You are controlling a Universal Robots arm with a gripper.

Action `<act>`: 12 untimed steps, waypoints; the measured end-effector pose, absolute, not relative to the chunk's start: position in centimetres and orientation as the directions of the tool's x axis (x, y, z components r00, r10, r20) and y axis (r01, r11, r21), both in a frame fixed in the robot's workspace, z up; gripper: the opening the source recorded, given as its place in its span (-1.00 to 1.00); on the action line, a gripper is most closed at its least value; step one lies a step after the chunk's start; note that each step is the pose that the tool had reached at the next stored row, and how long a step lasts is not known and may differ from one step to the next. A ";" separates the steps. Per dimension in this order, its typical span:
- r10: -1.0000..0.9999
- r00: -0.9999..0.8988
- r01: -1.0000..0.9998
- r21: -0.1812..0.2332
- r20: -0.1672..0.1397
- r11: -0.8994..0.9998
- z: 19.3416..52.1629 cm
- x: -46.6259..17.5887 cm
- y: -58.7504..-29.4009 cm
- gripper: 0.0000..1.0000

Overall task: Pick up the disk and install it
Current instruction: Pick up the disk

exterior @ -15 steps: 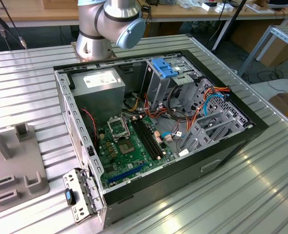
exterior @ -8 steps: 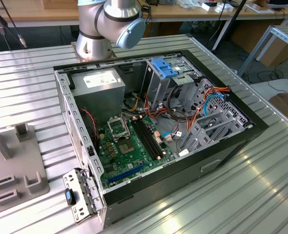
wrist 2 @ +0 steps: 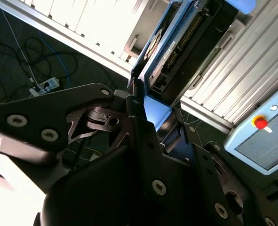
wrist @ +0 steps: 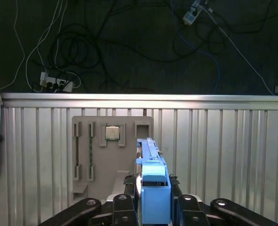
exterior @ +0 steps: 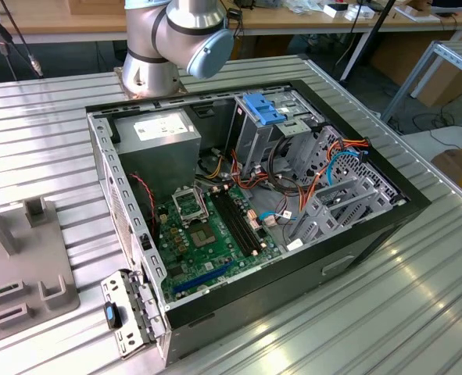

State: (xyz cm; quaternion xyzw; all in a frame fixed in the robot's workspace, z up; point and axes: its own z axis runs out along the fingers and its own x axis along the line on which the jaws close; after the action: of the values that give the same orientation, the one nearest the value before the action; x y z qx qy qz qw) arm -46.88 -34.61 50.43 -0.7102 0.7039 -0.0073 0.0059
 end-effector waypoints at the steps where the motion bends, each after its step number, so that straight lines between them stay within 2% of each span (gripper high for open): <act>1: -1.000 0.009 -1.000 -0.019 0.002 -0.009 50.4 -46.8 -34.6 -0.26; 12: -1.000 0.009 -1.000 -0.019 0.002 -0.009 50.4 -43.7 -34.6 -0.26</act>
State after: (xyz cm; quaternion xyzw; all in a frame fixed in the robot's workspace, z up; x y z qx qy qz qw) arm -43.66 -34.61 50.43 -0.7103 0.7039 -0.0073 0.0059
